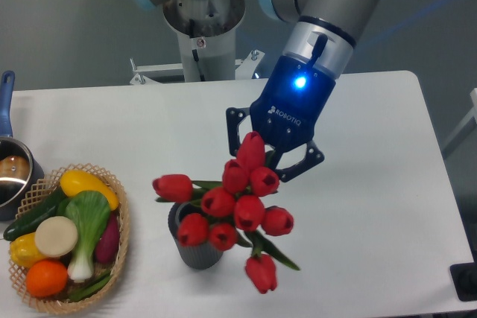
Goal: Insert the flowers into the vase
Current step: 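Lower the tulip stems down into the vase opening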
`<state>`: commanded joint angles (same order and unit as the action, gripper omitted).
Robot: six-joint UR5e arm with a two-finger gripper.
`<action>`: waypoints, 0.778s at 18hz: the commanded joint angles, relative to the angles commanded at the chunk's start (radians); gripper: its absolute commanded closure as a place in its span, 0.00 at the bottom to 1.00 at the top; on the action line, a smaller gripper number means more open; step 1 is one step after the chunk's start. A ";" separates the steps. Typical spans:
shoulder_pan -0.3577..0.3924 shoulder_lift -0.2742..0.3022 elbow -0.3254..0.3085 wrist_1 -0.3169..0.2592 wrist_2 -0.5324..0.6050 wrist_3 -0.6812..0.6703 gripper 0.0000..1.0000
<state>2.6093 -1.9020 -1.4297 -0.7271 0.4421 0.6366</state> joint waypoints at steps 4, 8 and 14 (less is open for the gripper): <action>0.008 -0.011 -0.008 0.017 -0.089 0.000 0.99; -0.001 -0.012 -0.031 0.018 -0.112 0.002 0.98; -0.005 -0.026 -0.052 0.018 -0.112 0.046 0.97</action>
<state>2.6047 -1.9282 -1.4818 -0.7087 0.3298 0.6826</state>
